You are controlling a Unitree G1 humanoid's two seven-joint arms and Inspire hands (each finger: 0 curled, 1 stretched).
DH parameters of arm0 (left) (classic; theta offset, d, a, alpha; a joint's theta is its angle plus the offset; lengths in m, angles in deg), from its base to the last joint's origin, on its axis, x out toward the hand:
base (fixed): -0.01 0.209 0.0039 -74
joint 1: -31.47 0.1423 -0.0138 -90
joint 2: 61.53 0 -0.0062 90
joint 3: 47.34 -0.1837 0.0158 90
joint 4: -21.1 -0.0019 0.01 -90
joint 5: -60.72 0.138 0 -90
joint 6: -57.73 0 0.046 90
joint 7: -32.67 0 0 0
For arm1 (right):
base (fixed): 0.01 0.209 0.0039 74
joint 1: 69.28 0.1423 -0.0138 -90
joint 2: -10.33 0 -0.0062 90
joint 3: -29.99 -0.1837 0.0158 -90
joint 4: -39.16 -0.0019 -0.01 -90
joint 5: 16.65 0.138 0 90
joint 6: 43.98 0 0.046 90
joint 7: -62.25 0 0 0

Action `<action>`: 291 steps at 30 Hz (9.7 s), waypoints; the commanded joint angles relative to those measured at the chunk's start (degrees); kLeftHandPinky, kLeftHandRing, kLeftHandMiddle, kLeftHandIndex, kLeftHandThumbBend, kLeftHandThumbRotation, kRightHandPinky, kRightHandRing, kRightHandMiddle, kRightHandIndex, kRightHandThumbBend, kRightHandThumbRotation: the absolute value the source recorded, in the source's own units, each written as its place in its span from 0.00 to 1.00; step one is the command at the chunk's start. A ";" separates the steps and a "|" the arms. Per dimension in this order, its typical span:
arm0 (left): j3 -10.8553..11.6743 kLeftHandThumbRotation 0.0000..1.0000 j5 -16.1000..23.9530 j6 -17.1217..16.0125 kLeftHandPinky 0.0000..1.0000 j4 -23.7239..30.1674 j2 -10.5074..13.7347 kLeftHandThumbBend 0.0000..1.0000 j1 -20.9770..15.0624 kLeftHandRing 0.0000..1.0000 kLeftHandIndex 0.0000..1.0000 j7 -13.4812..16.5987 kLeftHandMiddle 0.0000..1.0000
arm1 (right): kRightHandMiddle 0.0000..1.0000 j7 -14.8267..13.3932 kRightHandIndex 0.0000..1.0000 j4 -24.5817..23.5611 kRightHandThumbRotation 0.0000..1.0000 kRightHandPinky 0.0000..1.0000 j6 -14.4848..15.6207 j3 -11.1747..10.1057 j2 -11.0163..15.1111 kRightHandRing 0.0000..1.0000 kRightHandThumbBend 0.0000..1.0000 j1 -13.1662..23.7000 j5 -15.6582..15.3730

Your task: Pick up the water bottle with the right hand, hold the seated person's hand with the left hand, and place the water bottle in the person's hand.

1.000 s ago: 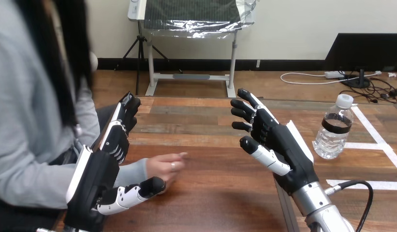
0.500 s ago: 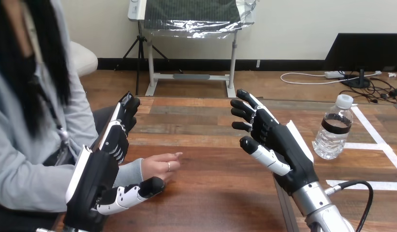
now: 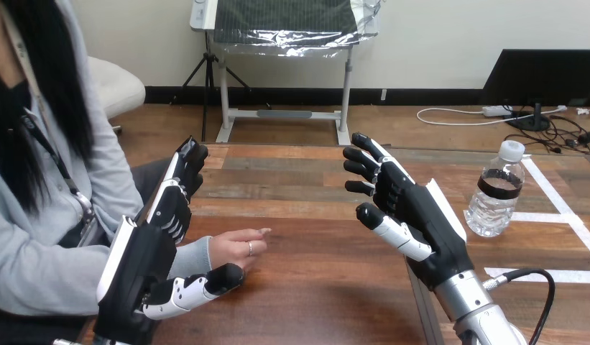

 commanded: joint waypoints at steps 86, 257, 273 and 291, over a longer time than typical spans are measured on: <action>2.79 0.52 -2.48 -0.88 0.99 0.10 -0.19 1.00 -3.17 1.00 1.00 -2.08 1.00 | 0.89 -24.29 0.95 7.74 0.52 0.93 13.50 -7.71 17.73 0.95 1.00 26.61 -5.45; 5.32 0.52 -3.68 1.57 0.94 9.96 0.57 1.00 4.55 0.99 0.98 -1.60 1.00 | 0.85 -31.99 0.89 14.87 0.31 0.75 45.02 0.62 16.59 0.83 0.89 23.53 -20.57; 5.35 0.51 -3.59 2.06 0.95 11.54 0.64 1.00 5.58 1.00 0.98 -1.35 1.00 | 0.86 -31.94 0.89 14.87 0.27 0.75 45.56 0.85 16.14 0.83 0.85 23.46 -20.70; 5.01 0.50 -4.21 2.55 0.95 12.71 0.55 1.00 6.43 0.99 0.97 -1.23 1.00 | 0.82 -33.25 0.86 14.81 0.16 0.74 45.27 0.70 15.66 0.81 0.87 23.38 -20.45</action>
